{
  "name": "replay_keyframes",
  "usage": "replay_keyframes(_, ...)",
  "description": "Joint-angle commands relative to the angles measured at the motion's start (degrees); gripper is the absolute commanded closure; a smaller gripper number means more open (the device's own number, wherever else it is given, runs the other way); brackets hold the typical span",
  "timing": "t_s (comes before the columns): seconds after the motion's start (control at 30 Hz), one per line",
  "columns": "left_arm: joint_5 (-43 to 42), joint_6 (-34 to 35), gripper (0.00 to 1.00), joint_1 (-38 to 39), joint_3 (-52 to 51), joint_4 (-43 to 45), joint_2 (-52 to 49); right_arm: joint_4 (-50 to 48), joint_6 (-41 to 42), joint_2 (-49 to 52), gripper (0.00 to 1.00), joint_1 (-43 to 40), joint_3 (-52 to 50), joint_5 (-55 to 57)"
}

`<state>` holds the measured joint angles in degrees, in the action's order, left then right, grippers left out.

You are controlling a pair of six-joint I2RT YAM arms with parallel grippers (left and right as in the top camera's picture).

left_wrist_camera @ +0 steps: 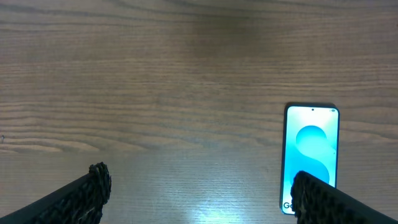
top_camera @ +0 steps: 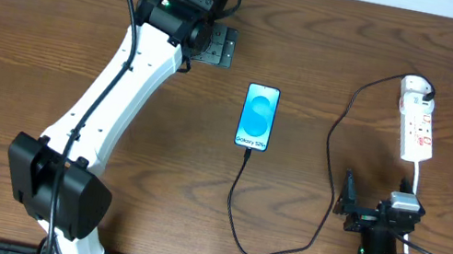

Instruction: Plug charger to phone and switch on socket

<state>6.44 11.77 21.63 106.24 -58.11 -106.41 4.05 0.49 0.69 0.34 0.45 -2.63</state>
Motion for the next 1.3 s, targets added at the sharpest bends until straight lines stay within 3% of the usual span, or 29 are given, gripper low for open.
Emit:
replay_keyframes(0.0, 1.1, -0.1, 0.06, -0.1, 0.2, -0.1, -0.5, 0.5, 1.1, -0.4, 0.01, -0.9, -0.1, 1.6)
replay_keyframes(0.53, 1.1, -0.1, 0.06, -0.1, 0.2, -0.1, -0.5, 0.5, -3.4, -0.4, 0.01, 0.5, -0.1, 1.2)
replay_keyframes(1.27, 1.1, -0.1, 0.06, -0.1, 0.2, -0.1, -0.5, 0.4, -2.7, -0.4, 0.01, 0.5, -0.1, 1.2)
